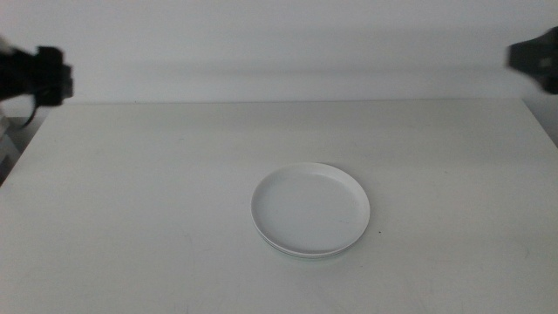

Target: Stack the three bowls on top of each other.

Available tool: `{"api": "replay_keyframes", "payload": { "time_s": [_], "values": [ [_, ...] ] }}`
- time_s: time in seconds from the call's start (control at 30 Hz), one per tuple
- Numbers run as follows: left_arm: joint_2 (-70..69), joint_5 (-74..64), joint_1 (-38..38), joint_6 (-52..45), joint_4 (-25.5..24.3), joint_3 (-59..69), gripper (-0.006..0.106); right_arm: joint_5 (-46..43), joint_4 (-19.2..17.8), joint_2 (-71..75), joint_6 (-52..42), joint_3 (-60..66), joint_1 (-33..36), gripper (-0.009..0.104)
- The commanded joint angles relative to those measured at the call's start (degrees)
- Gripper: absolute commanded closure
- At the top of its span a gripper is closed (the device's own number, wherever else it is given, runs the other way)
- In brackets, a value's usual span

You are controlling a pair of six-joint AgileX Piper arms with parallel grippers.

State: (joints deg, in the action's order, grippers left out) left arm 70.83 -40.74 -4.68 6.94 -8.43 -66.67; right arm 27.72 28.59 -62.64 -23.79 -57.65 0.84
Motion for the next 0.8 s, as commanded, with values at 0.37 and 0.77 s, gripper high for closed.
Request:
{"api": "replay_keyframes", "payload": {
  "time_s": [0.37,0.77],
  "values": [
    [-34.42,27.7,-0.01,0.76,3.6,35.88,0.003,-9.87,4.2,27.8,-11.37,24.04,-1.13,0.016],
    [-41.97,27.59,-0.01,0.76,3.53,40.84,0.003,-9.68,4.76,38.03,-11.37,29.97,-1.13,0.016]
  ]
}}
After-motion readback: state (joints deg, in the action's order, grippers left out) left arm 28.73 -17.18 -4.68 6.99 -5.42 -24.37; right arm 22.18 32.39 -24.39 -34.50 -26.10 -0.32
